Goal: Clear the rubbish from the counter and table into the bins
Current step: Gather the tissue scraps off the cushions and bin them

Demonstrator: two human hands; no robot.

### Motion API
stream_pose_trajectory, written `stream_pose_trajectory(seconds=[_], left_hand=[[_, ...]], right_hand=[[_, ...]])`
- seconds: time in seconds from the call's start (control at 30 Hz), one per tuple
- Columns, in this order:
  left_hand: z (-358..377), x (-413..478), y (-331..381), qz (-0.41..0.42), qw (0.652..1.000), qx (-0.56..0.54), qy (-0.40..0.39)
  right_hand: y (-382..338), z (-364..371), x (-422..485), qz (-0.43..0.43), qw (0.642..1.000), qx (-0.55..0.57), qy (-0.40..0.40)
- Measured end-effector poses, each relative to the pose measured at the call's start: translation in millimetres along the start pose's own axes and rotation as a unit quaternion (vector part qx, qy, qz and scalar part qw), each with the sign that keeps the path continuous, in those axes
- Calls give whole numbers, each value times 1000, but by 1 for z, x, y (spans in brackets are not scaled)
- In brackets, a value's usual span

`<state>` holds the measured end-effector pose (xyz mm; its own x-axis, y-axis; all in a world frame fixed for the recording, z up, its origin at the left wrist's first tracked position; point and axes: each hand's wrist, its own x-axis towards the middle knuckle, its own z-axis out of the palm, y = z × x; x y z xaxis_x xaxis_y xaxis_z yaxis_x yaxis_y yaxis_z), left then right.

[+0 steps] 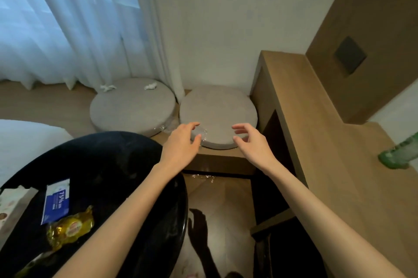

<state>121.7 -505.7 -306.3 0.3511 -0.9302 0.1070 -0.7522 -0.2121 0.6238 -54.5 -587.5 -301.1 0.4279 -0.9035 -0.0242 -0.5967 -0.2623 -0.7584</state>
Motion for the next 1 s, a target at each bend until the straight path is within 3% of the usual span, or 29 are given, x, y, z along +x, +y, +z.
stream_pose_trajectory(seconds=[0.33, 0.73, 0.87, 1.0], left_hand=[[24, 128, -41, -122, 992, 14, 16], [9, 238, -71, -307, 950, -24, 53], [1, 260, -103, -310, 944, 7, 109], [-11, 292, -141, -328, 938, 21, 113]], right_hand=[[18, 22, 191, -69, 993, -11, -100], [-9, 64, 374, -130, 965, -1, -227], [-24, 99, 416, -142, 959, -3, -246], [-37, 139, 452, -149, 953, -20, -262]])
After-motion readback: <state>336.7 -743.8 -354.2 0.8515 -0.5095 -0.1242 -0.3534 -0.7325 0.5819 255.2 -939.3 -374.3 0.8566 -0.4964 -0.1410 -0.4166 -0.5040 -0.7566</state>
